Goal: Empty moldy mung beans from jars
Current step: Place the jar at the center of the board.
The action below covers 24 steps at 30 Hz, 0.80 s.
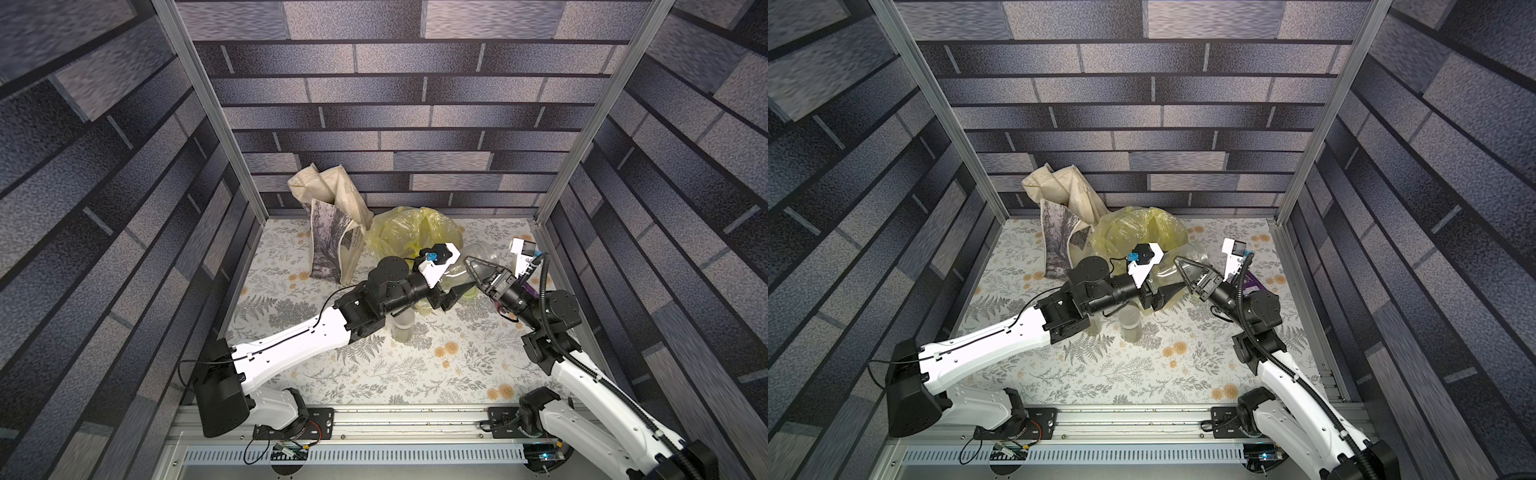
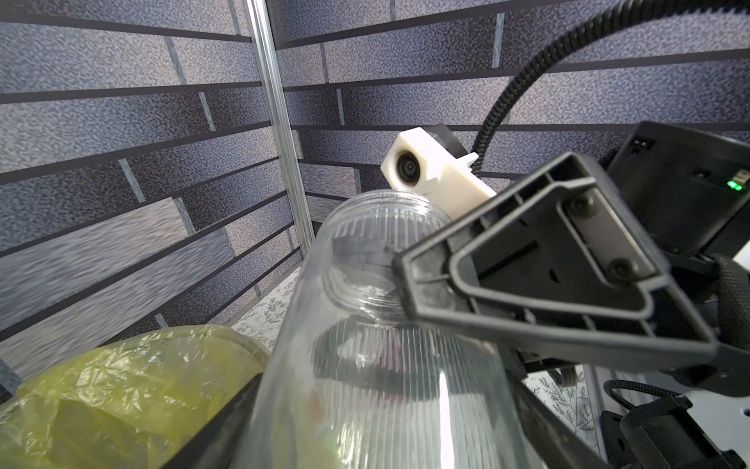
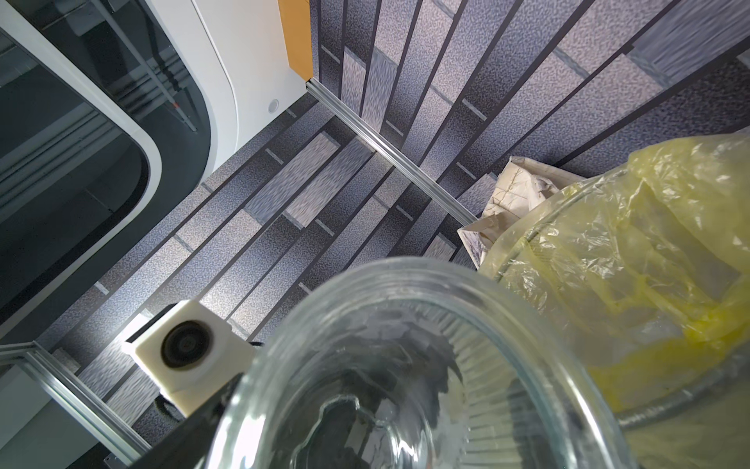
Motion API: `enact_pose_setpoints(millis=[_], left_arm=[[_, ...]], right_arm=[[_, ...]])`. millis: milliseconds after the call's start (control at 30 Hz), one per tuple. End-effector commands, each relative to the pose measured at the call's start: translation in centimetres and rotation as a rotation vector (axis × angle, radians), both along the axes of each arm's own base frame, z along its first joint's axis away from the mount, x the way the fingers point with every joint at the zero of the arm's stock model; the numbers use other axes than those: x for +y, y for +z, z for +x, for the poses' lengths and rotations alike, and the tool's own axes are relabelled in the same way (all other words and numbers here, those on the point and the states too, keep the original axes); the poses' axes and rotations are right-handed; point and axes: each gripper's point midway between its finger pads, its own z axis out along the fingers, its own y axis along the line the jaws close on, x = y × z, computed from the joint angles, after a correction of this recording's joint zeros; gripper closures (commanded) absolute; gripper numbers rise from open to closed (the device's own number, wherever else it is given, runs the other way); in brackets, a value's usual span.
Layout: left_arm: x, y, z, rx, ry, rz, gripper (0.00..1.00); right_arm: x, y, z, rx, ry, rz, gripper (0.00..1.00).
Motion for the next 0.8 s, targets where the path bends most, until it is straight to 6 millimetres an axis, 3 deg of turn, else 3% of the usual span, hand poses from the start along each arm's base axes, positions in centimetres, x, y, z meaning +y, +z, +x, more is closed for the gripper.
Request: enact_pose_setpoints(millis=[0, 200, 367, 567, 767], left_arm=[[0.4, 6.2, -0.3, -0.086, 0.017, -0.175, 0.18], [-0.4, 6.2, 0.0, -0.079, 0.017, -0.197, 0.18], [-0.7, 5.9, 0.1, -0.074, 0.012, -0.185, 0.16], [-1.2, 5.5, -0.3, -0.063, -0.022, -0.162, 0.00], [-1.6, 4.6, 0.2, -0.044, -0.013, -0.097, 0.00]], right_arm=[[-0.4, 1.0, 0.0, -0.055, -0.033, 0.017, 0.10], [-0.2, 0.6, 0.2, -0.043, -0.027, 0.014, 0.32], [-0.1, 0.1, 0.3, -0.027, -0.025, 0.006, 0.39], [-0.1, 0.2, 0.5, -0.018, -0.027, 0.007, 0.45], [0.5, 0.5, 0.6, -0.022, 0.003, -0.002, 0.47]])
